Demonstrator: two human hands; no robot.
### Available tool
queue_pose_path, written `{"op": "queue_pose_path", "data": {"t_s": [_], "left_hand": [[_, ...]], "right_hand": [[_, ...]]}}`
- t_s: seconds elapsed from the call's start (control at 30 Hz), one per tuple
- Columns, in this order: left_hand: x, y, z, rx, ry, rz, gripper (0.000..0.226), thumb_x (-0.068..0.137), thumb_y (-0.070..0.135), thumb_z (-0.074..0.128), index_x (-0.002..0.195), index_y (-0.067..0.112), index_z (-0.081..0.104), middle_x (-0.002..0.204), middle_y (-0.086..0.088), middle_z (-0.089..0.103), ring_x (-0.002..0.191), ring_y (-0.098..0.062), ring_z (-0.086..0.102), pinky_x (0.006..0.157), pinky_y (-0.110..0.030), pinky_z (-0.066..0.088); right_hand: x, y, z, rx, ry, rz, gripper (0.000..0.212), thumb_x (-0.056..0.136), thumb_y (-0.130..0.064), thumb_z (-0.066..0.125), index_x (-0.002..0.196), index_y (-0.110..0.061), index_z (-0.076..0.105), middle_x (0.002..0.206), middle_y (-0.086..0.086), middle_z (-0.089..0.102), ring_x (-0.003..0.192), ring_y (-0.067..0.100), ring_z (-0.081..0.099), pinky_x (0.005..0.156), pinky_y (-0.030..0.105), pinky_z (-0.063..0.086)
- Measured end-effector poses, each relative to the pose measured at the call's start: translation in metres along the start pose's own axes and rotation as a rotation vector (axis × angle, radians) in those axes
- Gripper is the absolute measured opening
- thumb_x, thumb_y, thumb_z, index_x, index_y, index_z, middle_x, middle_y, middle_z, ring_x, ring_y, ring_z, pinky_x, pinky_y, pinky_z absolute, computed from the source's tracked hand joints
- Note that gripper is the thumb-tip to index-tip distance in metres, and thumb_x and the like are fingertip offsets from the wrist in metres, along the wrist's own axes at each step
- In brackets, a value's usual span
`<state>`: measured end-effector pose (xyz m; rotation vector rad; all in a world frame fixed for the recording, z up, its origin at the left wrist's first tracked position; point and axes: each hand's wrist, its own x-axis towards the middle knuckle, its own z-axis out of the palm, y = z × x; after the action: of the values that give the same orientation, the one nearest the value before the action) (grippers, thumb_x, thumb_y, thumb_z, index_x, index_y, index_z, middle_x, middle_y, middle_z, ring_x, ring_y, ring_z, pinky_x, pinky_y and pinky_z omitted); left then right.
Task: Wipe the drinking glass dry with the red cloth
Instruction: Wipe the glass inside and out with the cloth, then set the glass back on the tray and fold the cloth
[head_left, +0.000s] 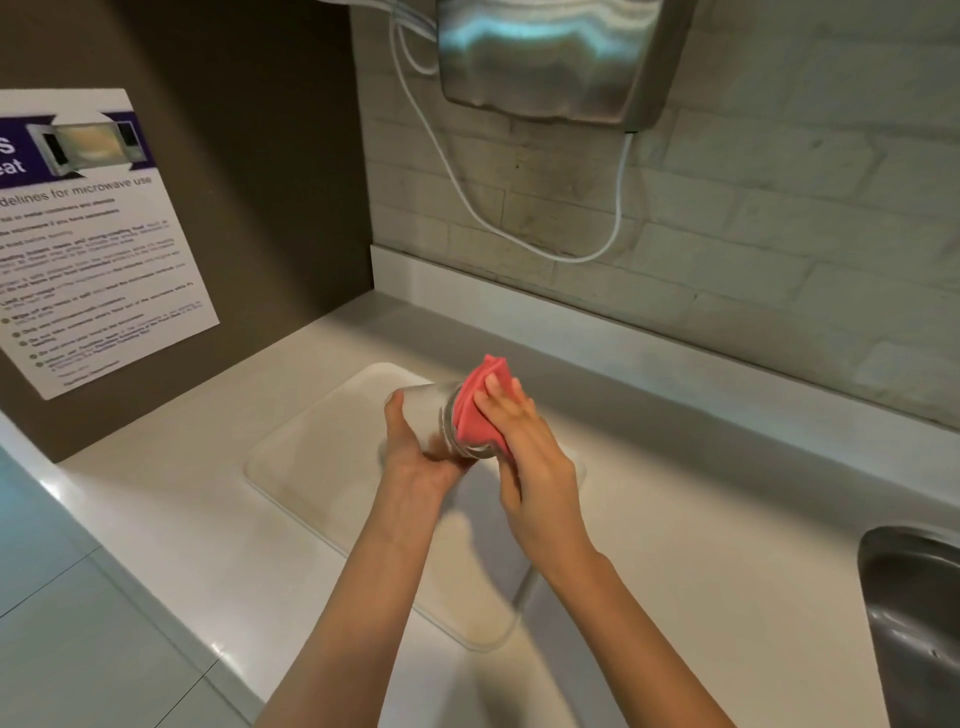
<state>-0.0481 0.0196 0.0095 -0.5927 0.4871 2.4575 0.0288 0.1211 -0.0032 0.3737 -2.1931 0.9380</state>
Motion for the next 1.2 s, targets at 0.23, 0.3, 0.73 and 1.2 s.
{"op": "queue_pose_path", "data": {"t_s": [0.23,0.3,0.73,1.2], "left_hand": [[0.002,0.011,-0.001,-0.071,0.102,0.086,0.081,0.074,0.060,0.061,0.130,0.005,0.045,0.129,-0.013,0.054,0.093,-0.032,0.061,0.072,-0.043,0.052],[0.002,0.014,0.001,-0.068,0.094,0.123,0.080,0.074,0.060,0.061,0.131,0.007,0.044,0.132,-0.011,0.052,0.099,-0.032,0.061,0.071,-0.046,0.053],[0.007,-0.020,-0.029,0.993,0.022,0.938,0.062,0.067,0.023,0.083,0.113,0.025,0.043,0.109,0.003,0.061,0.095,-0.016,0.065,0.079,-0.028,0.052],[0.016,-0.026,-0.066,1.279,-0.154,0.896,0.076,0.053,0.044,0.084,0.115,0.038,0.041,0.114,0.013,0.061,0.105,-0.011,0.060,0.091,-0.031,0.047]], "right_hand": [[-0.040,0.014,-0.001,0.061,-0.143,-0.101,0.055,0.077,0.022,0.062,0.127,0.003,0.049,0.137,0.015,0.043,0.132,0.027,0.039,0.108,0.048,0.032],[-0.051,0.018,-0.004,0.159,-0.124,0.041,0.058,0.080,0.021,0.055,0.130,-0.008,0.047,0.138,0.009,0.045,0.132,0.010,0.039,0.109,0.039,0.032],[-0.055,0.042,-0.054,0.932,0.402,1.128,0.025,0.100,-0.019,0.041,0.114,-0.008,0.059,0.087,0.005,0.073,0.077,0.018,0.068,0.071,0.032,0.058],[-0.089,0.034,-0.095,1.353,0.354,1.425,0.041,0.096,-0.029,0.045,0.086,0.001,0.072,0.073,0.017,0.075,0.058,0.027,0.072,0.042,0.038,0.057]]}}
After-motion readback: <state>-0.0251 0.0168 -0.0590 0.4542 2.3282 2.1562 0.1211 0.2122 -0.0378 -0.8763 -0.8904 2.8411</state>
